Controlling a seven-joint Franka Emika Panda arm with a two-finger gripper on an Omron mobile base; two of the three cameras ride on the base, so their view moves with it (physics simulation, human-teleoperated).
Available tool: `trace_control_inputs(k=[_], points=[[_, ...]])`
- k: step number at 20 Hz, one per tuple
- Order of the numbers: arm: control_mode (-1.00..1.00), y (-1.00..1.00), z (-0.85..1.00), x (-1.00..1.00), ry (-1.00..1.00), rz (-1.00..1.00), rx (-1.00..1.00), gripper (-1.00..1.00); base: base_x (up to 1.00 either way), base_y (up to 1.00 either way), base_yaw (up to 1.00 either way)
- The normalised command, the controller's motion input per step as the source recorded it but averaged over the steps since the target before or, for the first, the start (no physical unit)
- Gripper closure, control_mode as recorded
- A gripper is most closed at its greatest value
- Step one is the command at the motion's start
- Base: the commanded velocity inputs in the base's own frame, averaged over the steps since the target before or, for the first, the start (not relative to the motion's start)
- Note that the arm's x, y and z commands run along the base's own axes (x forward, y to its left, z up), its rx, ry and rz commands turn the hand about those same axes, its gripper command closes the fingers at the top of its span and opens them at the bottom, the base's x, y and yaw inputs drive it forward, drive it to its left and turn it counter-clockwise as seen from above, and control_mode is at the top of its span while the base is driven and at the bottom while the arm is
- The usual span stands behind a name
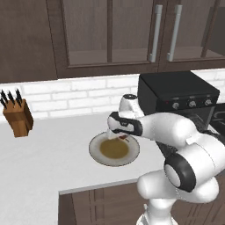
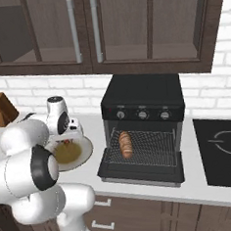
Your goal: Pick up the kebab skewer and baguette bread, and place them inside the toaster oven. Close the toaster oven door and start by setting the timer.
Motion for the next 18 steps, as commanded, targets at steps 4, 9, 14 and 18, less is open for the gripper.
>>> trace_control_inputs(k=[4,9,14,18], points=[[-1.00,-0.91,0.83,-1.00,0.00,0.15,0.00,1.00,0.00,0.00,0.00],[-1.00,-0.99,0.54,-0.83,-0.01,0.03,0.00,1.00,0.00,0.00,0.00],[-1.00,-1.00,0.36,-0.53,0.00,0.00,0.00,1.00,0.00,0.00,0.00],[-1.00,-1.00,0.31,-0.12,0.00,-0.02,0.00,1.00,0.00,0.00,0.00]])
